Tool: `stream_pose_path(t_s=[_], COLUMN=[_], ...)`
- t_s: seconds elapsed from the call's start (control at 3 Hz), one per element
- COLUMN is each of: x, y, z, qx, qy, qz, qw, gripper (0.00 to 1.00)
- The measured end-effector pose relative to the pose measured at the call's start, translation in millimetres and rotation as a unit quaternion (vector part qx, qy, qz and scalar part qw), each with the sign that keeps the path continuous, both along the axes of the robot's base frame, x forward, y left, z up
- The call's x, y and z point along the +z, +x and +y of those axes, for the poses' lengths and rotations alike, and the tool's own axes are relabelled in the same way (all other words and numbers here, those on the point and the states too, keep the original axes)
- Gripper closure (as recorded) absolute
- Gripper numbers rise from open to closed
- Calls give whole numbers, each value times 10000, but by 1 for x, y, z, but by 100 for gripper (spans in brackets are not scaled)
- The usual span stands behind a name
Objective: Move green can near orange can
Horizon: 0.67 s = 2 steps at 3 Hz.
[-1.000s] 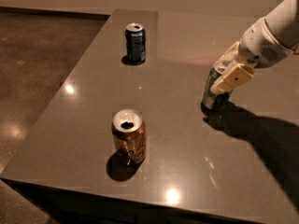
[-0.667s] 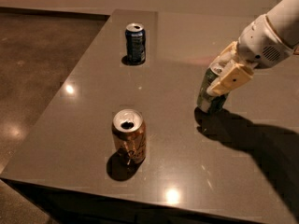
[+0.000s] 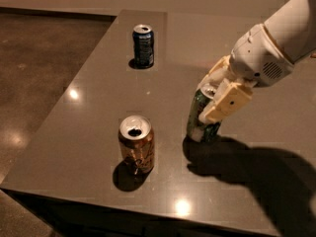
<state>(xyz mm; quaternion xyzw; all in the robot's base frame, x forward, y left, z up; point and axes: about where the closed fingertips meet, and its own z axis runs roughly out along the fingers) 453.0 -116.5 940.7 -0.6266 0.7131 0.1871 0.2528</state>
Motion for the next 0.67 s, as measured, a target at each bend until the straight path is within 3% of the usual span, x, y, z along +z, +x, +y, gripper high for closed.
stream_pose_path(t_s=[0.33,0.67], x=[-3,-5], y=[-23,-34], z=[29,48], qx=[357,545], qy=[40,-25], qz=[-18,-189], qw=[9994,9983], gripper=[100,100])
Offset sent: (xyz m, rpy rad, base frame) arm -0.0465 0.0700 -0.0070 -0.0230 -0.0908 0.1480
